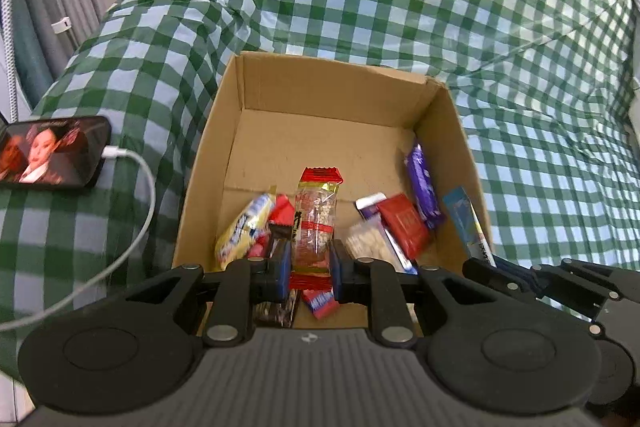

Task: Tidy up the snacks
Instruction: 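Carry the orange candy and light-blue stick over the box with both tools, then open both grippers to drop the snacks into the box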

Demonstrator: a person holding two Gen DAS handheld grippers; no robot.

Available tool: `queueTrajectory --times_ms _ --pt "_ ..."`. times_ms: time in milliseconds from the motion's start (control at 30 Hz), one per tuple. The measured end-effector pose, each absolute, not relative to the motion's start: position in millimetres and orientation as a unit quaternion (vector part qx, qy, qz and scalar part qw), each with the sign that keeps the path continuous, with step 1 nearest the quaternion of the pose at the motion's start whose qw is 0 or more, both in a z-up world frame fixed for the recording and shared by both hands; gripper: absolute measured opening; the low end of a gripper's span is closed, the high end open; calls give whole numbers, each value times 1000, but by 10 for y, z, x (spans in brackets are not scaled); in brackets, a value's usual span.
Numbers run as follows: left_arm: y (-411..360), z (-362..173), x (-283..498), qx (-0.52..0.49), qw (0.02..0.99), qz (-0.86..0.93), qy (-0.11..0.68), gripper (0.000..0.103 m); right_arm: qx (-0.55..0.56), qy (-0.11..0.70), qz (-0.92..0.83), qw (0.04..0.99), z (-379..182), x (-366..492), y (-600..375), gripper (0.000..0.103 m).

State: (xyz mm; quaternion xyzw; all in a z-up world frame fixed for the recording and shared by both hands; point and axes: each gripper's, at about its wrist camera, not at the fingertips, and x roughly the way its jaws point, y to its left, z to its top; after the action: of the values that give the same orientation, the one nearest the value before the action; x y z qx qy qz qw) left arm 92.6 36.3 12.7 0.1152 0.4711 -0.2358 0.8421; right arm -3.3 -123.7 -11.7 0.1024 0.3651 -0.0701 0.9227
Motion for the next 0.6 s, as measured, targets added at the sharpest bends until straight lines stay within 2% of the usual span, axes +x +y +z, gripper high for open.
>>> queueTrajectory --times_ms 267,300,333,400,433,467,600 --pt "138 -144 1310 137 839 -235 472 23 106 376 -78 917 -325 312 -1429 8" --pt "120 -157 1324 146 840 -239 465 31 107 378 -73 917 -339 350 -1444 8" --pt "106 -166 1330 158 843 -237 456 62 107 380 -70 916 -351 385 -1465 12" --pt "128 -145 1326 172 856 -217 437 102 103 384 -76 914 -359 434 -1492 52" --pt "177 -110 1305 168 868 -206 421 103 96 382 -84 915 -350 434 -1493 82" --pt "238 -70 1269 162 875 -201 409 103 87 377 -88 918 -329 418 -1492 89" --pt "448 -30 1056 151 871 -195 424 103 89 376 -85 919 -255 189 -1437 91"
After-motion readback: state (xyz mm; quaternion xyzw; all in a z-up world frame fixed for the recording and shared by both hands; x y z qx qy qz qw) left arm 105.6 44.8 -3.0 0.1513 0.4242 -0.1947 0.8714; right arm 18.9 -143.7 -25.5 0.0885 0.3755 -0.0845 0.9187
